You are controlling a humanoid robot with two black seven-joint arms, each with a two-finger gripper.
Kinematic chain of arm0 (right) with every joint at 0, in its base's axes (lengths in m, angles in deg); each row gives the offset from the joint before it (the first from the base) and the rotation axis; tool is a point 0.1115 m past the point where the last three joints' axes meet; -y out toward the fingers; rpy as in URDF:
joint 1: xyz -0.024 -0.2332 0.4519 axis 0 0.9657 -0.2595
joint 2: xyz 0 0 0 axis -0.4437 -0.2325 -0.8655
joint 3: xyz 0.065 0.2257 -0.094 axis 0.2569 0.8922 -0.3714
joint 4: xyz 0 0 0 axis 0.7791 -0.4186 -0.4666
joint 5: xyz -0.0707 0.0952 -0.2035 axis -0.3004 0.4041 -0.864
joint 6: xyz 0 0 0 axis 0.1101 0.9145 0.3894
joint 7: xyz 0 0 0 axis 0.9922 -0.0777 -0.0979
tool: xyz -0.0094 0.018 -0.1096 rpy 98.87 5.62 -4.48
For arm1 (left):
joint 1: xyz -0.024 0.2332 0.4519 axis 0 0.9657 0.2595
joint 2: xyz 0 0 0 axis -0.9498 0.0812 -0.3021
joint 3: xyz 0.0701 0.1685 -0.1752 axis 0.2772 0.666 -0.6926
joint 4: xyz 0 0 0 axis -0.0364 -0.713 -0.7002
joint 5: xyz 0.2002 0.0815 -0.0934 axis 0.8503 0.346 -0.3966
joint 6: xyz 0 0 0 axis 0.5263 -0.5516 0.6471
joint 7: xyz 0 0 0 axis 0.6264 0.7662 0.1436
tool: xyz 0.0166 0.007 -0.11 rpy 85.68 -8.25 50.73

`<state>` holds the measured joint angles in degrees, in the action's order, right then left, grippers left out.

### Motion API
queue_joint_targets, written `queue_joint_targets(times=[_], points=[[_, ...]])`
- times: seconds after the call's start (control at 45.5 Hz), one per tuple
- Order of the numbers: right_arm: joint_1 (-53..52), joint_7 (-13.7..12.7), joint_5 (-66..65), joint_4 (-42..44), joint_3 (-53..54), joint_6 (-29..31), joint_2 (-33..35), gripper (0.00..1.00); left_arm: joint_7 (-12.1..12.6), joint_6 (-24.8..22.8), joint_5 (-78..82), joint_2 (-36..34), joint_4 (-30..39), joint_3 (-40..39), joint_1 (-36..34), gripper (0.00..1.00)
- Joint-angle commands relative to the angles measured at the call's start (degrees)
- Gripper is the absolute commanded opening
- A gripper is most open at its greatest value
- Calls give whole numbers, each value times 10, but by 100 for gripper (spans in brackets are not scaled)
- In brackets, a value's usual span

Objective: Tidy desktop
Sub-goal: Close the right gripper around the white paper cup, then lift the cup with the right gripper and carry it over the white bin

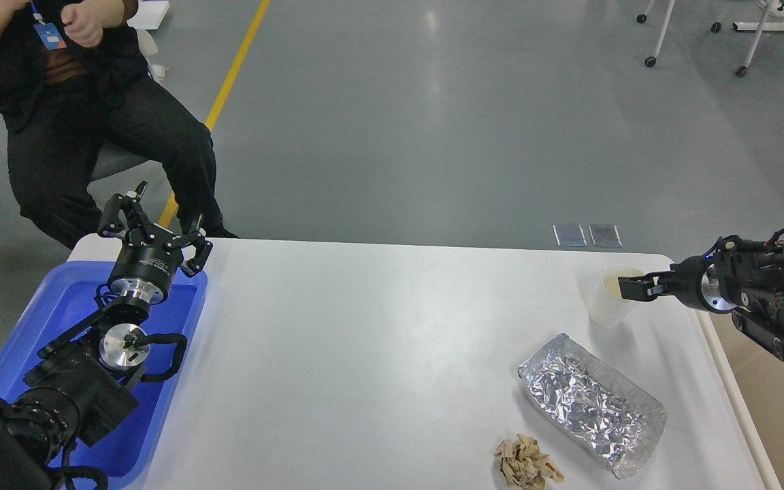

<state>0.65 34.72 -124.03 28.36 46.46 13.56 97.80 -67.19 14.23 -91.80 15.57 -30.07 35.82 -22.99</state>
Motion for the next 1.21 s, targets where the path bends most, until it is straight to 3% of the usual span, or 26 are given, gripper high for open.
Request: queue_joint_targets(times=[0.0, 0.286, 0.748, 0.88, 0.968, 1.1, 1.188], points=[[6, -44, 1, -1, 27, 1, -10, 99, 0, 1, 0, 0, 0, 0, 0, 100], [33, -61, 2, 1, 57, 1, -28, 99, 0, 0, 0, 0, 0, 0, 0, 100], [54, -58, 5, 30, 67, -3, -44, 96, 0, 0, 0, 0, 0, 0, 0, 100], [54, -57, 4, 30, 66, 0, -44, 77, 0, 1, 0, 0, 0, 0, 0, 100], [54, -57, 1, 30, 64, 1, -44, 42, 0, 0, 0, 0, 0, 0, 0, 100], [54, -57, 0, 30, 59, 5, -43, 8, 0, 1, 0, 0, 0, 0, 0, 100], [54, -57, 0, 30, 59, 12, -42, 0, 0, 0, 0, 0, 0, 0, 0, 100]])
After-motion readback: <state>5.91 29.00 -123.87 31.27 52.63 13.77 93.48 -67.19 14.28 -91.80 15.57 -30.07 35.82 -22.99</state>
